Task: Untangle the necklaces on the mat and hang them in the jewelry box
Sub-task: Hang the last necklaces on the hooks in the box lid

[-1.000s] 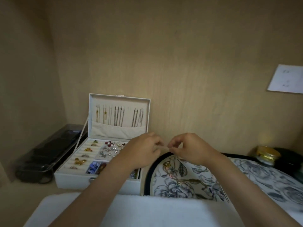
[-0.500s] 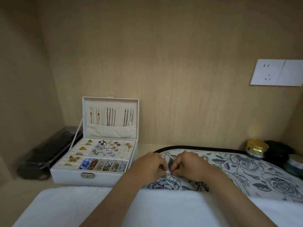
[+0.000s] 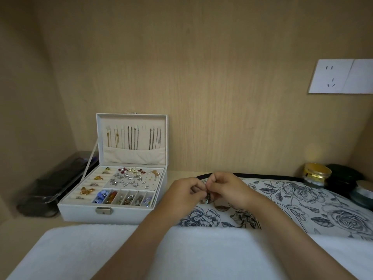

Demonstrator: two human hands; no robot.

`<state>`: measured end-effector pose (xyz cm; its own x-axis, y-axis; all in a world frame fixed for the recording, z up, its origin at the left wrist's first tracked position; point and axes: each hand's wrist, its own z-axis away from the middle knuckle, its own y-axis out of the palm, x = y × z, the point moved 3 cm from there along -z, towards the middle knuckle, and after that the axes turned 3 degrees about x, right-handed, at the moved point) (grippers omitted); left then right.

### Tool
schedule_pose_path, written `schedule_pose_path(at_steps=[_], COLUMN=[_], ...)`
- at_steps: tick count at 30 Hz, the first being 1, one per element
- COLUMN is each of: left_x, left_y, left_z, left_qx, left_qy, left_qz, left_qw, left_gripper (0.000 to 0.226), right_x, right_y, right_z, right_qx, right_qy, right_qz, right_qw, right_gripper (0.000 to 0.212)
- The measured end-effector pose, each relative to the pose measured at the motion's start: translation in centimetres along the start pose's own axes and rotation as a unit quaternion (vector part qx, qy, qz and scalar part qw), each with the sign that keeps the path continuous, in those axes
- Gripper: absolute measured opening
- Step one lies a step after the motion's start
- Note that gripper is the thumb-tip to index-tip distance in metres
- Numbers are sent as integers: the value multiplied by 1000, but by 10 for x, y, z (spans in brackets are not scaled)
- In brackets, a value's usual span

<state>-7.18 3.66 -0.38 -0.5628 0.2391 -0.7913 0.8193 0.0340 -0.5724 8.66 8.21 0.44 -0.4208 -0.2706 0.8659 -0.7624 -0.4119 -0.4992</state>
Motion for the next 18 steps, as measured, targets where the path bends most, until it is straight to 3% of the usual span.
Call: schedule_pose_path(at_steps=[8, 13, 18], left_x=[-5, -12, -11], left_y=[-19, -27, -33], left_z=[1, 2, 2], left_qx=[-63, -47, -84], left_qy=[-33, -59, -62], left_qz=[26, 165, 209], left_qw=[997, 983, 972], left_gripper=[11, 11, 14], right_x=[10, 12, 10], right_y=[-1, -5, -14], right_z=[9, 10, 9], right_qx=[24, 11, -110], right_qy=[8, 21, 24], right_qz=[-6, 10, 54], right_qw=[1000, 1000, 992], right_gripper=[19, 20, 32])
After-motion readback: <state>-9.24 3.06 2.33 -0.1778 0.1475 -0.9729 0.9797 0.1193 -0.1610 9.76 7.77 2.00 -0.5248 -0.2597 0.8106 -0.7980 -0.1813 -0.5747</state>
